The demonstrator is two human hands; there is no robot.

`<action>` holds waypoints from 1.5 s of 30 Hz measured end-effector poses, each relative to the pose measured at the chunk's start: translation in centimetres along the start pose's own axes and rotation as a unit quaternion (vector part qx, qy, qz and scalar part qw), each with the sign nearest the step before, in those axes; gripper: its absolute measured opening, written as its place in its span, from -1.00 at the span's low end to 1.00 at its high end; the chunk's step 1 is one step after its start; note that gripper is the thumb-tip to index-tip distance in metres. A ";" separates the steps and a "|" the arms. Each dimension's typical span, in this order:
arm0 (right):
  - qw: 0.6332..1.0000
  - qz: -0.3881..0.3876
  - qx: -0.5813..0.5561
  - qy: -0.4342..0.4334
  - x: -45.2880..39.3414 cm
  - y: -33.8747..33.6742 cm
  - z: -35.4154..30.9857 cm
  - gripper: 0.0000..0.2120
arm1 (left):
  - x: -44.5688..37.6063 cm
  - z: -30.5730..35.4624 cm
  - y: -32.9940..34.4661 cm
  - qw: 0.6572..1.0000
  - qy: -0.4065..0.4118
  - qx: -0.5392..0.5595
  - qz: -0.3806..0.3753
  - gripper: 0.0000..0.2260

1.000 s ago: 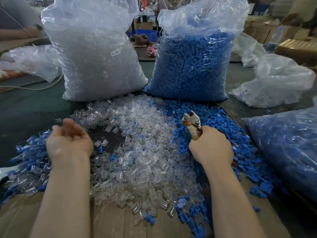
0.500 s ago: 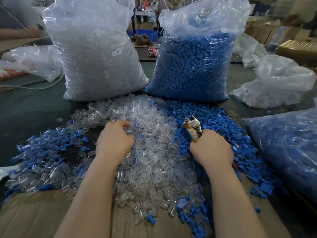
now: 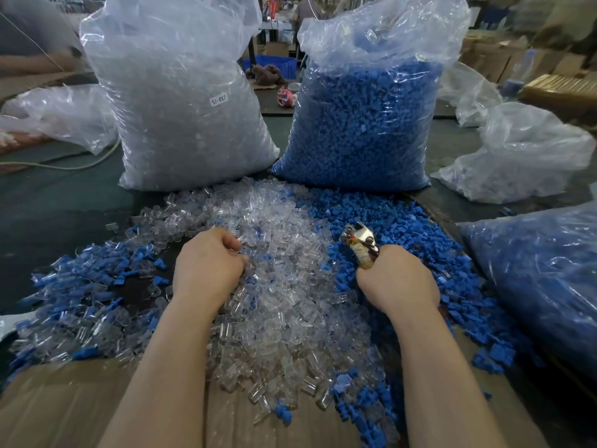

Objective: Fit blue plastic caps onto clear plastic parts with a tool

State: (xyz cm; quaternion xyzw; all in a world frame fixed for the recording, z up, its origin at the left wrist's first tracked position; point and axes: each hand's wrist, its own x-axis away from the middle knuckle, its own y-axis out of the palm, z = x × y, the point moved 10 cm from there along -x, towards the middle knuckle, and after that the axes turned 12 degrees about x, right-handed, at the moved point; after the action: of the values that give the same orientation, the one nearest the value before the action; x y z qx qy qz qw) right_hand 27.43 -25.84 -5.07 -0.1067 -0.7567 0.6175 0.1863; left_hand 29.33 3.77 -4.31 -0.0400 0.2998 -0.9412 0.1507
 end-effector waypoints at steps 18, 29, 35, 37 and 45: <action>0.976 0.113 -0.186 -0.028 -0.3 -1.9 -0.1 -0.69 | 1.1 2.6 2.5 0.906 -0.051 0.400 -0.131 -0.81; 0.871 0.039 -0.473 -0.128 0.7 -2.3 -2.5 -0.86 | 1.8 4.8 3.4 0.916 -0.001 0.384 -0.115 -0.90; 0.857 0.023 -0.488 -0.163 1.3 -2.7 -3.2 -0.85 | 2.6 5.8 4.2 0.910 -0.003 0.397 -0.120 -0.86; 0.856 0.025 -0.487 -0.170 1.4 -2.8 -3.3 -0.85 | 2.9 6.0 4.5 0.905 -0.008 0.408 -0.119 -0.89; 0.839 0.081 -0.504 -0.186 1.7 -3.8 -3.3 -0.84 | 4.0 6.4 6.2 0.867 -0.061 0.469 -0.156 -0.93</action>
State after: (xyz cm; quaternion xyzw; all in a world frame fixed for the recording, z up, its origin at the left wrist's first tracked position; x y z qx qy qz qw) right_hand 27.48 -23.02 -0.51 -0.1294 -0.9726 0.1718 -0.0881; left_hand 28.21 -5.75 -2.71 -0.0677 -0.1964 -0.9779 0.0211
